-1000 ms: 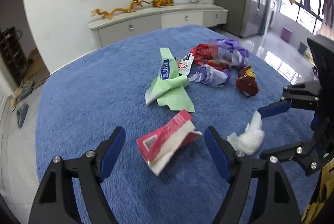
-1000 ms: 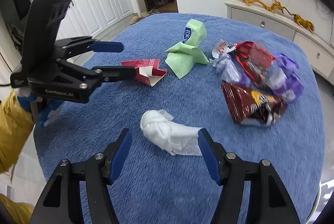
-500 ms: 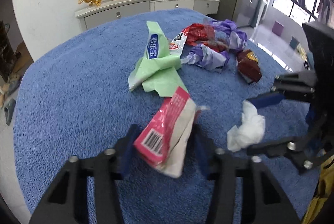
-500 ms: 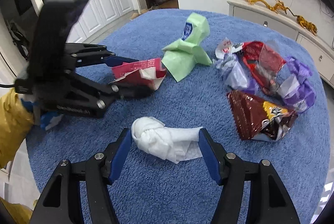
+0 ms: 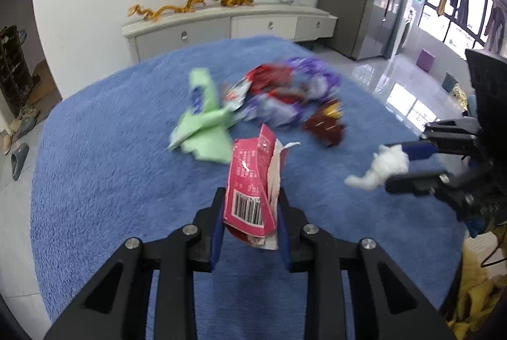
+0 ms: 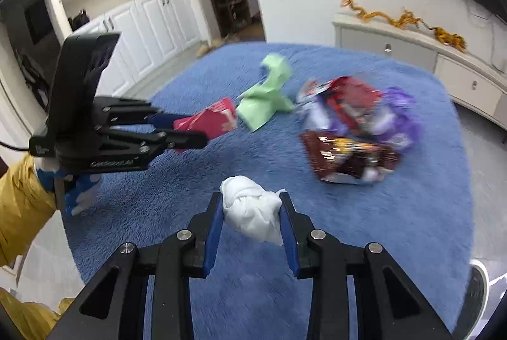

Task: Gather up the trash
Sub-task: 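Carry the carton and tissue over the trash bin and open both tools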

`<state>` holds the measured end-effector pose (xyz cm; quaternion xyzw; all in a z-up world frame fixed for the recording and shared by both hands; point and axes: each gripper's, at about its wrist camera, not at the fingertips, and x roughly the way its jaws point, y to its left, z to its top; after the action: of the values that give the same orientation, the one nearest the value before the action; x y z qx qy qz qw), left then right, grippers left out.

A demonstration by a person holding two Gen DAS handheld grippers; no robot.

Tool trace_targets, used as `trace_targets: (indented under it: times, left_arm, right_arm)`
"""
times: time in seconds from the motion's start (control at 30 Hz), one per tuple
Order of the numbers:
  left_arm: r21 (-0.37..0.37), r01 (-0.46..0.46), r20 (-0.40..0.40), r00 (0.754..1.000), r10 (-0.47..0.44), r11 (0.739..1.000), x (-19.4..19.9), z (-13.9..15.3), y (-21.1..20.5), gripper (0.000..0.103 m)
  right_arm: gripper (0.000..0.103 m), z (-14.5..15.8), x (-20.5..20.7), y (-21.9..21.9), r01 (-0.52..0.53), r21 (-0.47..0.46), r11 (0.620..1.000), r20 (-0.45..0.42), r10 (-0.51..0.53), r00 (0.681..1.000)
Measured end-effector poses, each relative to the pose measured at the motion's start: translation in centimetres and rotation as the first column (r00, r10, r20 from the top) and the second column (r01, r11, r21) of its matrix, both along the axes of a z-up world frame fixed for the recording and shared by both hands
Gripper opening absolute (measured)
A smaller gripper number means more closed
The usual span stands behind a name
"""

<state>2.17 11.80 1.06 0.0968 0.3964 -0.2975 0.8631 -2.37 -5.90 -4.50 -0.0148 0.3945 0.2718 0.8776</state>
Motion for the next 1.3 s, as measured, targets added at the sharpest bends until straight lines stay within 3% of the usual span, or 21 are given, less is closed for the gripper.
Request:
trace_targets:
  times: [0.13,0.3,0.53,0.67,0.83,1.0,1.07,1.13,1.3]
  left_arm:
    - [-0.027,0.055,0.025,0.998,-0.054,0.998,-1.3,2.5,-3.9,0.027]
    - [-0.077,0.134,0.033,0.991,-0.132,0.988,-1.7,4.5,-10.7,0.027]
    - [-0.1,0.306,-0.005,0.951,-0.308,0.947,-1.7,4.0,-24.5,0.027]
    - [-0.104,0.377,-0.048,0.922,-0.383,0.92,-1.5,2.5,-32.1,0.027]
    - [-0.088,0.425,-0.109,0.895,-0.433,0.901,-1.3,0.0,-40.5,0.027]
    - [-0.08,0.433,-0.15,0.885,-0.44,0.898,-0.5,-1.6,-46.3,0.033]
    - [-0.079,0.429,-0.167,0.884,-0.436,0.9,-0.4,-2.3,-47.9,0.042]
    - [-0.082,0.416,-0.185,0.887,-0.424,0.906,0.0,-2.9,-49.0,0.061]
    - [-0.096,0.387,-0.209,0.893,-0.399,0.917,0.5,-3.3,-48.9,0.062]
  right_arm:
    - [0.032,1.6,-1.8,-5.1,0.102,0.049,0.994,0.041,-0.104,0.994]
    - [0.032,2.7,-4.1,-14.1,0.291,0.098,0.952,0.065,-0.298,0.952]
    - [0.032,2.1,-6.3,-26.4,0.539,0.067,0.839,0.05,-0.543,0.839]
    - [0.033,-0.2,-7.2,-32.3,0.643,0.06,0.764,0.004,-0.644,0.765]
    - [0.035,-3.4,-7.6,-36.5,0.718,0.05,0.694,-0.061,-0.715,0.696]
    - [0.041,-5.5,-7.4,-40.0,0.757,0.043,0.652,-0.106,-0.75,0.652]
    - [0.054,-6.2,-7.3,-41.0,0.773,0.036,0.633,-0.115,-0.766,0.633]
    - [0.056,-6.9,-7.0,-41.4,0.784,0.032,0.62,-0.128,-0.775,0.619]
    - [0.059,-8.2,-6.9,-42.7,0.808,0.017,0.589,-0.156,-0.797,0.584]
